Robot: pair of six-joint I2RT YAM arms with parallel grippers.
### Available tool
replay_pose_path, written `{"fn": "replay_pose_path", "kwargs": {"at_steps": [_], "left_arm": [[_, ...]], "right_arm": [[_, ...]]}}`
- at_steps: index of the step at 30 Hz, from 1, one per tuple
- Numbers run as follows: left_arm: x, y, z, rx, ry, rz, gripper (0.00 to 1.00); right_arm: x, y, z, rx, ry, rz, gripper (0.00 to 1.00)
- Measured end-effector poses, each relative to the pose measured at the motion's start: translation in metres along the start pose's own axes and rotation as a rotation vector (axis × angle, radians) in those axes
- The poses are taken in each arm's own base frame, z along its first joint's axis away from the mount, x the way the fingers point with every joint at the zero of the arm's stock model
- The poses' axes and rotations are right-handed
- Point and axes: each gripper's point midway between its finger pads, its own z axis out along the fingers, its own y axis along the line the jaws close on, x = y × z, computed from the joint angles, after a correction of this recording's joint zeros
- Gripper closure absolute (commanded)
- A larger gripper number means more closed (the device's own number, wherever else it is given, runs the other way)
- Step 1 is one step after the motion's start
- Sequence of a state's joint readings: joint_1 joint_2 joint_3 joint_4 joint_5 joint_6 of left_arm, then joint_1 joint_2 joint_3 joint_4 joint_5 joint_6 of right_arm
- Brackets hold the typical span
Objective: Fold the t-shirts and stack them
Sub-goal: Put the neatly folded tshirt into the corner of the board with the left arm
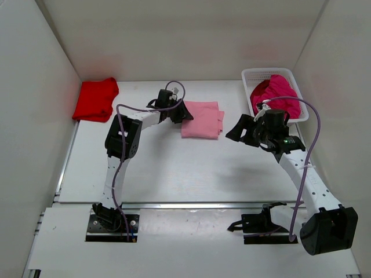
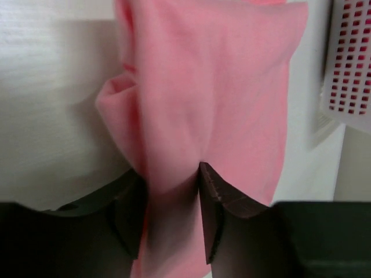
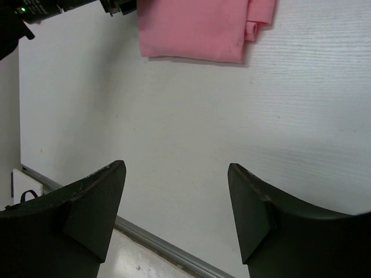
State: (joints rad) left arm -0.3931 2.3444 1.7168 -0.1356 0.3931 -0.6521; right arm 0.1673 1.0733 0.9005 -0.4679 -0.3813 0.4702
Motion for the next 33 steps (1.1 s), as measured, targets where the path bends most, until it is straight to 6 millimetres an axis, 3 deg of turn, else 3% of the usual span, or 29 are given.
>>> {"fn": "replay_pose_path", "kwargs": {"at_steps": [4,6,8,11,14,16,20,23,25,33], "left_arm": [[0.009,-0.002,0.005,0.064,-0.012,-0.077,0.69],[0.007,-0.002,0.008,0.084,-0.017,-0.114,0.83],[0.001,-0.002,0.011,0.100,-0.024,-0.148,0.88],[-0.025,-0.008,0.013,0.122,-0.053,-0.164,0.96],[-0.074,-0.019,-0.001,0.143,-0.112,-0.158,0.95],[-0.119,-0.031,-0.022,0.171,-0.185,-0.140,0.98],[-0.216,-0.036,-0.092,0.213,-0.376,-0.104,1.00],[-0.266,-0.014,-0.143,0.214,-0.493,-0.109,1.00],[-0.288,0.014,-0.171,0.205,-0.546,-0.148,1.00],[-0.332,0.148,-0.255,0.056,-0.682,-0.286,1.00]], "right_arm": [[0.004,-0.003,-0.001,0.009,0.017,0.012,0.31],[0.005,-0.005,-0.002,0.013,0.022,0.018,0.31],[0.006,-0.007,-0.003,0.021,0.026,0.021,0.31],[0.008,-0.009,-0.006,0.031,0.035,0.026,0.31],[0.010,-0.011,-0.008,0.036,0.038,0.030,0.31],[0.009,-0.010,-0.010,0.034,0.034,0.031,0.31],[0.009,-0.010,-0.011,0.032,0.036,0.033,0.31],[0.009,-0.010,-0.010,0.031,0.042,0.035,0.31],[0.009,-0.009,-0.009,0.027,0.046,0.035,0.31],[0.013,-0.002,-0.008,0.005,0.065,0.025,0.31]]}}
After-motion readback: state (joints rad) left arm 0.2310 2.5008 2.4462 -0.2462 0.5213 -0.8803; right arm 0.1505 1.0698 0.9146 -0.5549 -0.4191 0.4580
